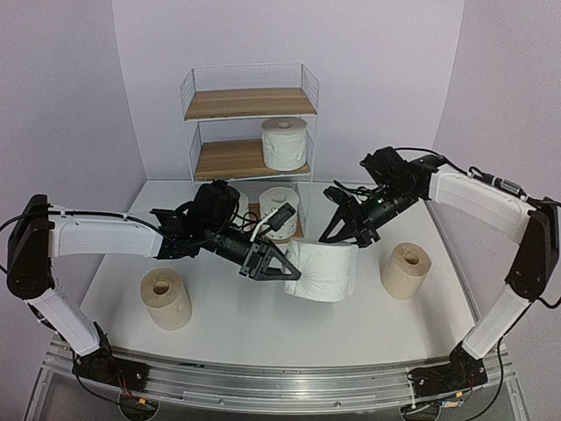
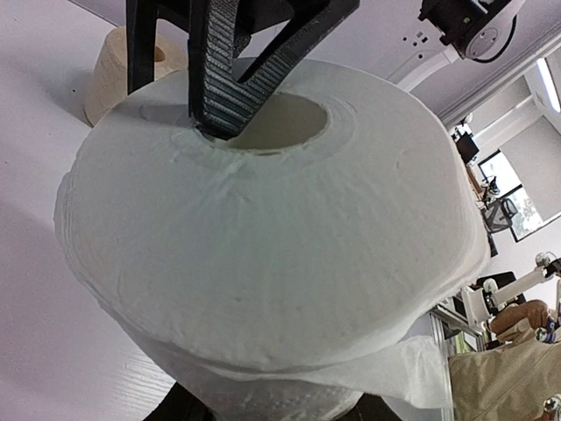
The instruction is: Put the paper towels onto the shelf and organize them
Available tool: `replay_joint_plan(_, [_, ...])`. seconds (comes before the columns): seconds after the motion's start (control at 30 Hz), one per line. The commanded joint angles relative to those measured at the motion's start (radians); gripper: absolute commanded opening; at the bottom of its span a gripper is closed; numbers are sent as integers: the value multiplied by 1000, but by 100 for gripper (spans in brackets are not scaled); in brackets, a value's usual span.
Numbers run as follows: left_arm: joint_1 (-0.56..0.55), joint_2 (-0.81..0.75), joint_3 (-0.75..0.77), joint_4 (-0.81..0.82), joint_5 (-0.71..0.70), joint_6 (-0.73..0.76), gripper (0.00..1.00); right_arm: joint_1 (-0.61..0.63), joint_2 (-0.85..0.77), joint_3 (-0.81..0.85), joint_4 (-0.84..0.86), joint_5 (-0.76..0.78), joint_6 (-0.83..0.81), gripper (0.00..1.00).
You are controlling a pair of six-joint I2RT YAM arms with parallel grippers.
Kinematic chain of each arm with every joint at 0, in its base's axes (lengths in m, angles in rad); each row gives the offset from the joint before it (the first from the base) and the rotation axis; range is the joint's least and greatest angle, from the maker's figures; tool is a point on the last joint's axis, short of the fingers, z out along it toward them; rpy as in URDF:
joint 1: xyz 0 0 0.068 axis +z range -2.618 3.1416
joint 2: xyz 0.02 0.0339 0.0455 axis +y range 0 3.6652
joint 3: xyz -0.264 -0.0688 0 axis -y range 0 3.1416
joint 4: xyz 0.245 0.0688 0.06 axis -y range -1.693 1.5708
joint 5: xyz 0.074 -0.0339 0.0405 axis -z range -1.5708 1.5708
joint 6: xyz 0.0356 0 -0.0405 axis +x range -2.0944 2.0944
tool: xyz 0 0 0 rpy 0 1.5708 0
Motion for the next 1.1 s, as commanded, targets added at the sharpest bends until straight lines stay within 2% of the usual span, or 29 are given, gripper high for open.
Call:
replay_joint_plan(0.0, [-20, -46, -15, 181, -6, -26, 18, 5, -85, 39, 74, 65, 32, 46])
replay_joint_plan(0.13, [-20, -72, -46, 229, -32, -59, 14, -17, -132, 24, 71, 96, 36, 56])
replay_joint_plan(0.33, [-20, -89, -64, 258, -77, -90, 7, -51, -220, 7, 68, 191, 34, 64])
replay_joint_plan(0.43, [-20, -91, -73, 280, -92, -110, 1, -62, -265, 8, 71, 292, 46, 67])
replay_joint_plan(0.53, [-20, -96, -83, 310, -109, -134, 0, -64, -315, 0, 72, 404, 36, 71])
replay_joint_plan(0.63, [-20, -103, -95, 345, -141, -173, 0, -64, -387, -54, 76, 340, -19, 74])
replay_joint_plan(0.8, [-20, -122, -115, 409, -220, -228, 0, -62, -539, -250, 135, 102, -118, 74])
replay_joint_plan(0.9, [-20, -123, -120, 453, -258, -259, 0, -61, -596, -356, 273, 156, -40, 77])
replay_joint_plan(1.0, [-20, -109, -109, 464, -285, -261, 0, -54, -586, -416, 456, 96, 29, 79])
replay_joint_plan(1.07, [-20, -98, -95, 460, -293, -256, 0, -45, -563, -418, 499, 159, 41, 81])
